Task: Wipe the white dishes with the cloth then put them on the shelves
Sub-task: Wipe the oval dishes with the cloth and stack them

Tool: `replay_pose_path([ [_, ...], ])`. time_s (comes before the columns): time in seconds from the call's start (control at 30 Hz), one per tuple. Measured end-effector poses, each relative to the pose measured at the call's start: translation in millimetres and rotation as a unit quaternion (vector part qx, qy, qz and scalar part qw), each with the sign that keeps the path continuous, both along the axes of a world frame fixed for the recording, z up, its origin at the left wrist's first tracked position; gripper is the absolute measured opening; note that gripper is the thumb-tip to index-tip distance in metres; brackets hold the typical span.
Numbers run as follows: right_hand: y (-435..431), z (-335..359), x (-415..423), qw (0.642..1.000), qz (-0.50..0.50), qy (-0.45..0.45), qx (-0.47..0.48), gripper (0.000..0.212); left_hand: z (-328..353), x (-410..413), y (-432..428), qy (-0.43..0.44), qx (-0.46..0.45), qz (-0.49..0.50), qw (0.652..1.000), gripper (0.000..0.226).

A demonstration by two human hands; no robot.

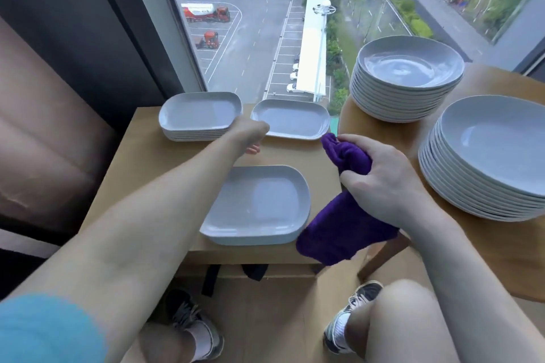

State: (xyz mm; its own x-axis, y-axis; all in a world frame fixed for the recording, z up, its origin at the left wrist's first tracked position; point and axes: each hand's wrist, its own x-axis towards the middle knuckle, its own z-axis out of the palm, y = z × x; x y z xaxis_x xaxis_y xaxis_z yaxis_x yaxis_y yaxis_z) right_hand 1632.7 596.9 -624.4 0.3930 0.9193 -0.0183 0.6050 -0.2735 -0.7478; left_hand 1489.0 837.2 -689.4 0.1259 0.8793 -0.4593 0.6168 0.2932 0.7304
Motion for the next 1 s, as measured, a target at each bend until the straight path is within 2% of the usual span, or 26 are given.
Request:
replay_pose_path([
  [0.13, 3.5, -0.9, 12.1, 1.000, -0.010, -0.024, -0.008, 0.067, -26.4, 18.5, 26.9, -0.056, -0.122, 0.077, 0.988, 0.033],
  [0.27, -4.3, -11.1, 21.2, 1.000, -0.013, -0.025, -0.003, 0.066, -39.3, 34.8, 41.8, -0.116, -0.085, 0.083, 0.986, 0.043],
  [0.4, -14.1, -16.1, 27.6, 0.999, -0.020, -0.030, 0.005, 0.061, -32.9, 42.3, 35.5, -0.182, -0.100, 0.128, 0.970, 0.047],
  [0.67, -39.2, 5.0, 13.9, 0.998, -0.025, -0.050, -0.001, 0.055, 15.9, 8.5, -6.3, -0.255, -0.126, 0.090, 0.954, 0.053],
  [0.83, -67.7, 29.7, -7.1, 0.999, -0.030, -0.042, 0.007, 0.061, 57.8, -37.8, -48.3, -0.348, -0.146, 0.088, 0.922, 0.048],
  [1.0, -92.6, 49.2, -36.2, 0.999, -0.016, -0.028, 0.043, 0.063, 92.3, -98.4, -116.5, -0.464, -0.194, 0.072, 0.861, 0.050],
])
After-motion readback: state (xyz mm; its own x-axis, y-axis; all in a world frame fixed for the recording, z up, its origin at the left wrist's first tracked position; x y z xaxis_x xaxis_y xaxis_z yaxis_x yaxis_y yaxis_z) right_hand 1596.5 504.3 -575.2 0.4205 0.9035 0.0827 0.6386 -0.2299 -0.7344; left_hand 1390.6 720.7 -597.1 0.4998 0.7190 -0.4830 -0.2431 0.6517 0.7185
